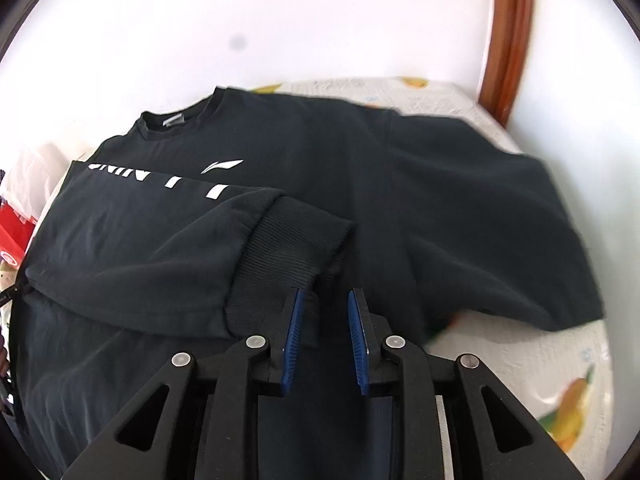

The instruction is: Fold small clothes

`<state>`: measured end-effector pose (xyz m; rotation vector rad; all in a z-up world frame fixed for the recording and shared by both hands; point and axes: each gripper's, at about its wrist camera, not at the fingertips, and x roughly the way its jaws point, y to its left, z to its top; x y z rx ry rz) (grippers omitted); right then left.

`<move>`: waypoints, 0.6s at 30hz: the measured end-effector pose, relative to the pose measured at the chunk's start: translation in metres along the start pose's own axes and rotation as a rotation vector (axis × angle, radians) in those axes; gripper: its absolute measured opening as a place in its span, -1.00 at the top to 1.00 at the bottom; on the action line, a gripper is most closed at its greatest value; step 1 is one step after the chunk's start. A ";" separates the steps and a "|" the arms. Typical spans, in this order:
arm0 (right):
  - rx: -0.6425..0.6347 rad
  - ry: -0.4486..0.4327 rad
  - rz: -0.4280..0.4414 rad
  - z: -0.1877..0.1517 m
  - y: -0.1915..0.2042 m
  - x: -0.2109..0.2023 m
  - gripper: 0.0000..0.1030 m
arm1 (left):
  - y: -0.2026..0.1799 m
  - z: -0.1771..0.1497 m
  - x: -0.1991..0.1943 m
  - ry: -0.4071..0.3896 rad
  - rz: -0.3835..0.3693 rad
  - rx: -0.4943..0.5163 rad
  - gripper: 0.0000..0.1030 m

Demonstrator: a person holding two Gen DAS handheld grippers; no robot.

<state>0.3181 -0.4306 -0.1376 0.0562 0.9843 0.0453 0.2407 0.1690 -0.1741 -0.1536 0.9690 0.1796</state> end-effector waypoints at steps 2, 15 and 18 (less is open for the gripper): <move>0.008 -0.041 -0.020 -0.007 -0.023 -0.018 0.32 | -0.002 -0.005 -0.003 0.003 0.003 0.011 0.19; 0.056 0.016 -0.289 -0.039 -0.145 0.000 -0.25 | -0.011 -0.023 -0.007 -0.033 0.082 0.000 -0.22; 0.094 0.003 -0.284 -0.029 -0.157 0.010 -0.36 | -0.008 -0.024 -0.007 -0.032 0.080 -0.015 -0.27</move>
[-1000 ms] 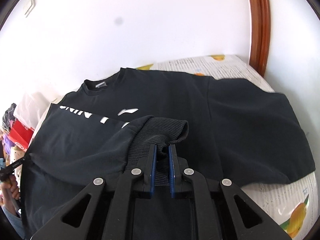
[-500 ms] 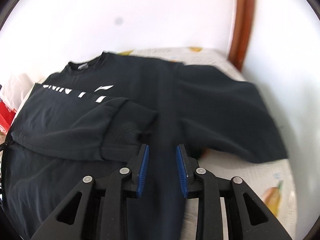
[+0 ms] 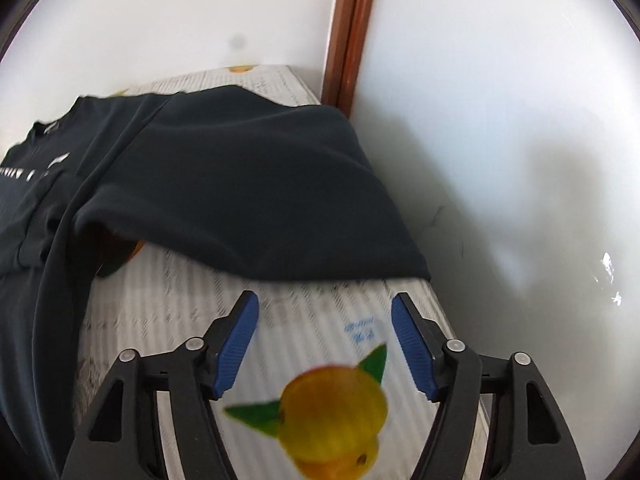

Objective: Fold small clothes
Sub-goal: 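Close the right tool on the other sleeve cuff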

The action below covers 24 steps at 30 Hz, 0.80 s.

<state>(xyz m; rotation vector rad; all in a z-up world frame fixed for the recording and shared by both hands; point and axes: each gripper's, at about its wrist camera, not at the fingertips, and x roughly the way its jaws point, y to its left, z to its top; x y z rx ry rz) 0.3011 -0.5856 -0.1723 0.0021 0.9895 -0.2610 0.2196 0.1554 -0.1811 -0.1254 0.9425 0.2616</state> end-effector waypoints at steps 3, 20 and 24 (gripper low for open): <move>0.041 0.002 0.005 0.015 -0.010 0.014 -0.35 | 0.001 0.000 0.001 0.000 0.008 -0.012 -0.34; 0.084 -0.340 0.083 0.082 0.049 -0.094 0.86 | 0.002 -0.004 0.003 -0.030 0.007 -0.039 -0.47; 0.022 -0.378 0.197 0.099 0.107 -0.116 0.86 | 0.002 -0.004 0.003 -0.030 0.013 -0.041 -0.51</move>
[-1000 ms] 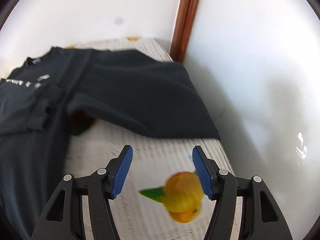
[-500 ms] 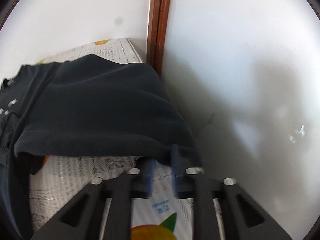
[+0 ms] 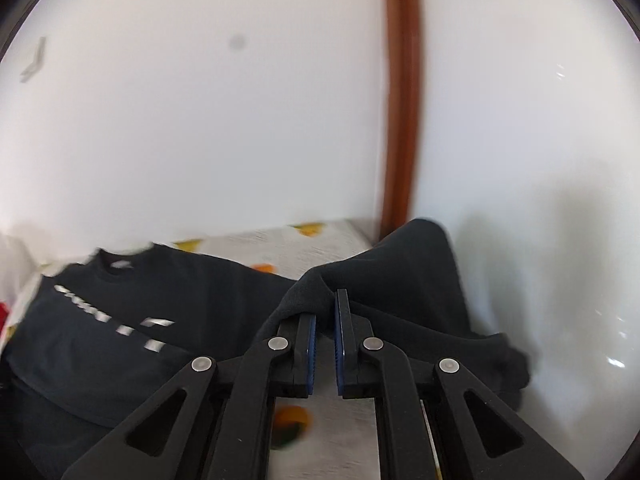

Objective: Fold small clothes
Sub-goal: 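Close the right tool on the other sleeve cuff, then fold the held sleeve across the body with the right tool and release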

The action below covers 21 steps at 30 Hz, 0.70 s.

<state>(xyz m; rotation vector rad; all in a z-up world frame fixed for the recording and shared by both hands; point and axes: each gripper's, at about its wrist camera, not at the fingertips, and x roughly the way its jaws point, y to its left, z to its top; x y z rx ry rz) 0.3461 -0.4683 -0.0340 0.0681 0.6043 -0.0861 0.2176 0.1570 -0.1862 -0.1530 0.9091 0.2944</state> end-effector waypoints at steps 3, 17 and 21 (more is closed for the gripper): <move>-0.035 0.013 0.118 0.002 0.050 -0.003 0.86 | 0.001 0.000 0.000 0.001 -0.003 -0.003 -0.52; -0.166 0.309 0.275 -0.110 0.153 0.026 0.33 | 0.002 0.000 0.001 0.002 -0.009 -0.008 -0.56; -0.148 0.283 0.230 -0.109 0.107 0.011 0.01 | 0.002 0.000 0.001 0.002 -0.007 -0.011 -0.58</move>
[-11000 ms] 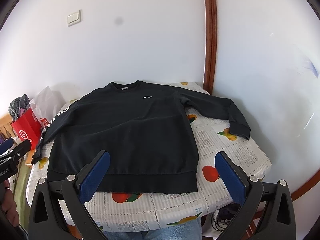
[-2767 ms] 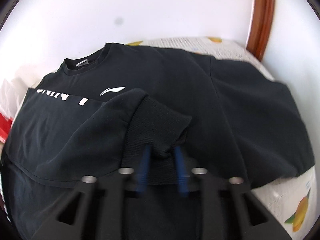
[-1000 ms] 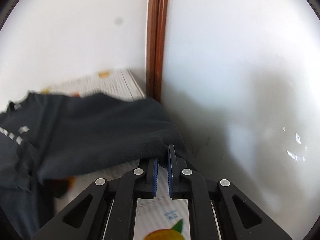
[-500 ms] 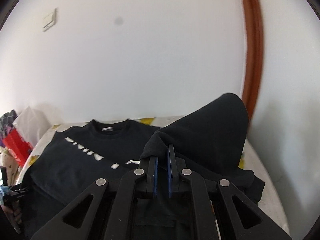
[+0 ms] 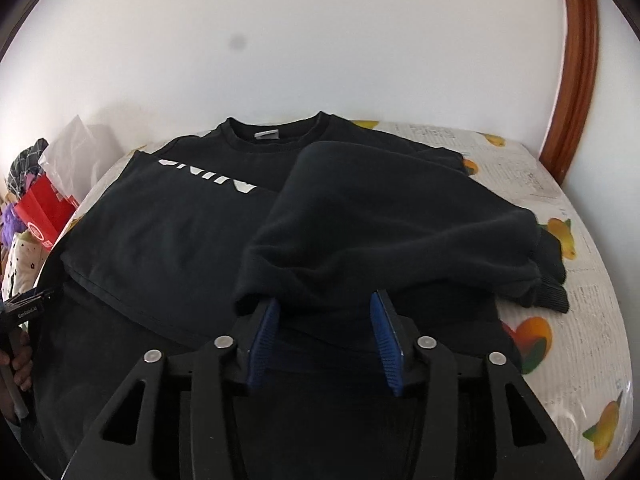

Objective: Fold small clothes
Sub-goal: 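Fold the held sleeve across the body with the right tool and release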

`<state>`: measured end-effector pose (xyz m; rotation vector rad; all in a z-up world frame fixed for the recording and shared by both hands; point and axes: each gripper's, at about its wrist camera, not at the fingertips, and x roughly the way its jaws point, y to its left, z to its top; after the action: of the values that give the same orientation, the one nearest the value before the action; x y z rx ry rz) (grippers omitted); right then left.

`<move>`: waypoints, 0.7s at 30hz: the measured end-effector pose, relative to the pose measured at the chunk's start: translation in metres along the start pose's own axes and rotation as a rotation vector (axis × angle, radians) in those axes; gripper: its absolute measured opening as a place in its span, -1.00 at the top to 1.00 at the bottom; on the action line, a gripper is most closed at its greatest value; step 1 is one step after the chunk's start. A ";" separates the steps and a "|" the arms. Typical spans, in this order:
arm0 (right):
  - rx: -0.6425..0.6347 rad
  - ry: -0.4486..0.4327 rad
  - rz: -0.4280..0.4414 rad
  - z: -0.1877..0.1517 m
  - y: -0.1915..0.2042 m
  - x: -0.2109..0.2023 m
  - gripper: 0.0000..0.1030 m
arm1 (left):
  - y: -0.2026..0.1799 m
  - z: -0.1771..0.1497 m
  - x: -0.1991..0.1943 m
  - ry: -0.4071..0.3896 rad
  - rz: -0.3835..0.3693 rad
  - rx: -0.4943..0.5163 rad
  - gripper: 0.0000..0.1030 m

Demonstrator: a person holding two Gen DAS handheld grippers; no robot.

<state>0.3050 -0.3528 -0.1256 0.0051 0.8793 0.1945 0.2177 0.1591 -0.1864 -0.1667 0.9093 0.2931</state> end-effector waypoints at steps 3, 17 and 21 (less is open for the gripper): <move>0.024 -0.022 -0.080 -0.007 -0.037 -0.019 0.00 | -0.001 0.000 0.000 0.001 0.006 0.003 -0.60; -0.033 0.053 -0.228 0.001 -0.110 0.028 0.00 | 0.002 0.001 0.002 0.008 0.023 -0.005 -0.73; -0.055 0.042 -0.262 0.009 -0.105 0.043 0.53 | 0.001 0.001 0.000 0.013 0.012 0.010 -0.69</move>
<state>0.3560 -0.4478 -0.1615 -0.1656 0.9070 -0.0264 0.2186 0.1608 -0.1859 -0.1541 0.9247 0.2989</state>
